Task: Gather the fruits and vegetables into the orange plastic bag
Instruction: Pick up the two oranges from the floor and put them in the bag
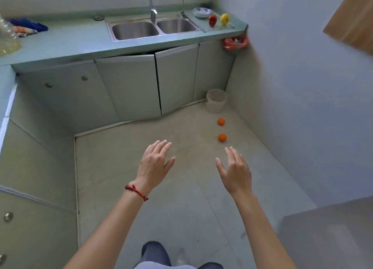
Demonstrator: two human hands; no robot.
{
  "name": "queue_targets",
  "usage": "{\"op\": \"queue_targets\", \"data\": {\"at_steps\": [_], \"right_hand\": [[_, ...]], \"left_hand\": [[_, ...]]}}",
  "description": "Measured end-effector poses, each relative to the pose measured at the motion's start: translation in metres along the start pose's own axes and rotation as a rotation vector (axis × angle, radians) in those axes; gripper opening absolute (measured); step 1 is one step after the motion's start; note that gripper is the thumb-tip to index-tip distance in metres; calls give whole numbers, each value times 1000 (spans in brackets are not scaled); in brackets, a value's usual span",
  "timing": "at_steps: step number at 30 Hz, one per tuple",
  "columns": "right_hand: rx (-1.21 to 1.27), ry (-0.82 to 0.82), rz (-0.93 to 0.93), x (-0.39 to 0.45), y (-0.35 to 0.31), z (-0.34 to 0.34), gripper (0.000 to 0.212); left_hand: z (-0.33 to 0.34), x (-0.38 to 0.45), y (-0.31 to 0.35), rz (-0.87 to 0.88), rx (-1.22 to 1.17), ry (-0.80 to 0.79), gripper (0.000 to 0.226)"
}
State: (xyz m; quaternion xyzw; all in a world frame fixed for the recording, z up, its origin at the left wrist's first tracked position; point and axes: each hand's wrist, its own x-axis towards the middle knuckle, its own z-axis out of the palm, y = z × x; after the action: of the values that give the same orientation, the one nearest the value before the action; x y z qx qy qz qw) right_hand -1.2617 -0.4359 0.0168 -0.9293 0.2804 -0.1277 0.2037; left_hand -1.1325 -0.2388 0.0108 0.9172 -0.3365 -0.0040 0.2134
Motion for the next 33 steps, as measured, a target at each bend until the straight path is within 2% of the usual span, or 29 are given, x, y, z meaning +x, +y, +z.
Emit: {"op": "queue_targets", "data": {"at_steps": [9, 20, 33], "right_hand": [[8, 7, 86, 134, 28, 28, 50], [-6, 10, 285, 306, 48, 46, 50], [-14, 26, 437, 459, 110, 62, 50]], "left_hand": [[40, 156, -8, 81, 3, -37, 56], [73, 363, -31, 207, 7, -166, 55], [140, 557, -1, 345, 6, -304, 57]]}}
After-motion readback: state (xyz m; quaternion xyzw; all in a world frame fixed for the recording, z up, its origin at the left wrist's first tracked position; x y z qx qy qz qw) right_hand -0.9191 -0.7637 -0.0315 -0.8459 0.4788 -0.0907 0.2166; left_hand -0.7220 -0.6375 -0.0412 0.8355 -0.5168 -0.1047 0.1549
